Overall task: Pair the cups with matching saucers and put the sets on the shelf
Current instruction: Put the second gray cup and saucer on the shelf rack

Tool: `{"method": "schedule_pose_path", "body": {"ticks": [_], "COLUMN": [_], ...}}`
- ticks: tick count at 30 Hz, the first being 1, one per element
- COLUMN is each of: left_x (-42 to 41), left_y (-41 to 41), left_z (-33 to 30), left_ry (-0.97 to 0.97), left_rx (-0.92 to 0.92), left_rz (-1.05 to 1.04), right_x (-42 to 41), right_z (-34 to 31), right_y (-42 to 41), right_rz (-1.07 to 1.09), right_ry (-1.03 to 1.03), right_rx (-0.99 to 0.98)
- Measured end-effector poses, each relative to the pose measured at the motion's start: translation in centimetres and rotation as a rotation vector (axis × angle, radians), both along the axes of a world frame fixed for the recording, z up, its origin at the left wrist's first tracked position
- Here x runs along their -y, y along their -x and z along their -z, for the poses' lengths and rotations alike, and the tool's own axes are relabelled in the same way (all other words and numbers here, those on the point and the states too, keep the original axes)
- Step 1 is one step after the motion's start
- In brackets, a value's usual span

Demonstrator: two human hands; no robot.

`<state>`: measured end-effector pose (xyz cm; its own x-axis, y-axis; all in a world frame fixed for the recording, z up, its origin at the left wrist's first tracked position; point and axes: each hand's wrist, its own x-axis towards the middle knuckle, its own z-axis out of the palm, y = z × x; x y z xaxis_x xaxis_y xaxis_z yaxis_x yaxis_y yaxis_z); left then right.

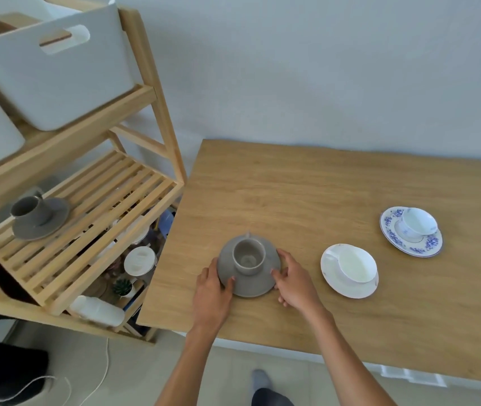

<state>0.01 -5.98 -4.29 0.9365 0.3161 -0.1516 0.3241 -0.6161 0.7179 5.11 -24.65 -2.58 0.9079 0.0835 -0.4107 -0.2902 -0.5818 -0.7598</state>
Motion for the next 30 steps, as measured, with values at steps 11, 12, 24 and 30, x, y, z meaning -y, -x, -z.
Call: {"method": "schedule_pose_path", "body": {"ticks": [11,12,24,30], "left_x": [-0.1,-0.1,-2.6,-6.3], "left_y": [0.3,0.4,0.9,-0.1], "left_z": [-0.3,-0.4,-2.2,-3.6], "left_ry": [0.123,0.145,0.245,0.255], "left_rx": [0.029,0.033,0.129,0.206], "left_rz": [-0.058,-0.073,-0.255,-0.304], "right_x": [0.0,0.0,-3.3,-7.9], "right_z": [1.3,1.2,-1.3,-2.7], "right_y": [-0.1,-0.2,-2.6,-5.1], "right_rz": [0.027,0.032,-0.102,-0.196], "right_ry": [-0.106,-0.135,-0.275,-0.285], "right_rx": [0.003,-0.005,0.086,0.089]}}
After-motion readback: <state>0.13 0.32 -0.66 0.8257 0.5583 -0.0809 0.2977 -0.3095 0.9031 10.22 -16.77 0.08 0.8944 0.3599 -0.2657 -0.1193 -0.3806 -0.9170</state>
